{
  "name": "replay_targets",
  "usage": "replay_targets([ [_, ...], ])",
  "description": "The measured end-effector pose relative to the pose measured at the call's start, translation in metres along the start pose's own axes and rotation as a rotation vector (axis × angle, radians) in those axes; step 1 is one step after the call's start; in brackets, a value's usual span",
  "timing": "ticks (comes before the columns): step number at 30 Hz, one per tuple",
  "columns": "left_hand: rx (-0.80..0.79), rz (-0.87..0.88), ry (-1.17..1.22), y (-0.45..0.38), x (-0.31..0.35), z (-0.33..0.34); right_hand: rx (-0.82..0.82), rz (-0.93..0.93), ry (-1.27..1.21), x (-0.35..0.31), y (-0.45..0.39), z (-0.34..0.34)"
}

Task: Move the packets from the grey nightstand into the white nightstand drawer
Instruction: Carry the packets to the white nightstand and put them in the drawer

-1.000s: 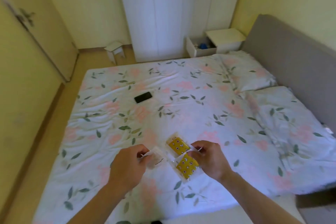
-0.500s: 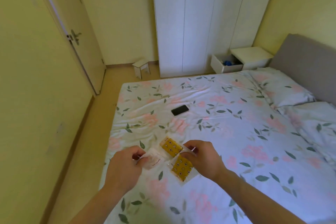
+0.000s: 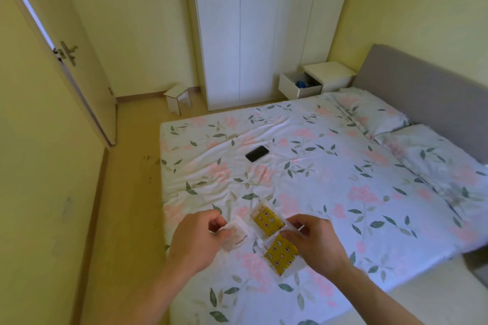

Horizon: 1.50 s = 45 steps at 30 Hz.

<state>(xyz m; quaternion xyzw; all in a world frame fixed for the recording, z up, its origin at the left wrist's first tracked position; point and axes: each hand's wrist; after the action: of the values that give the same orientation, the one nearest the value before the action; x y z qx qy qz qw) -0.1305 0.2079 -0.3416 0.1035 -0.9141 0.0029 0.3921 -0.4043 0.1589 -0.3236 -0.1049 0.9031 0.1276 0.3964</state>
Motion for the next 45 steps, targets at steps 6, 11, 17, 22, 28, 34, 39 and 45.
replay_targets([
  [6,-0.009,-0.010,0.044,-0.041,-0.057,-0.066,0.002,-0.005,0.018,-0.063,-0.049,0.056],
  [11,-0.055,0.057,0.049,-0.100,-0.094,-0.118,0.061,0.031,0.036,-0.114,-0.085,0.092],
  [17,-0.152,0.176,0.020,-0.180,-0.144,-0.183,0.211,0.143,0.055,-0.166,-0.120,0.146],
  [22,-0.210,0.244,0.024,-0.226,-0.194,-0.252,0.285,0.228,0.029,-0.226,-0.162,0.201],
  [28,-0.221,0.338,-0.015,-0.280,-0.217,-0.321,0.324,0.249,0.025,-0.285,-0.208,0.235],
  [34,-0.257,0.414,-0.021,-0.333,-0.213,-0.347,0.392,0.313,0.012,-0.312,-0.241,0.240],
  [39,-0.303,0.422,-0.005,-0.397,-0.220,-0.364,0.420,0.357,-0.020,-0.321,-0.301,0.238],
  [45,-0.281,0.374,-0.016,-0.521,-0.245,-0.393,0.395,0.302,-0.066,-0.337,-0.436,0.244],
])
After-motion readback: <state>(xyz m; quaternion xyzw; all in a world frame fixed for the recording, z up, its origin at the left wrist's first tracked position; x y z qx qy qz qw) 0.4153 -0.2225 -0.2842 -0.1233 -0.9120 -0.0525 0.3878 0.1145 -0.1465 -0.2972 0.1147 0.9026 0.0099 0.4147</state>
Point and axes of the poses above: each hand's wrist, its own y-axis away from the middle knuckle, its own z-axis out of the palm, x = y × z, and after that the axes turned 4 degrees about -x, right-handed
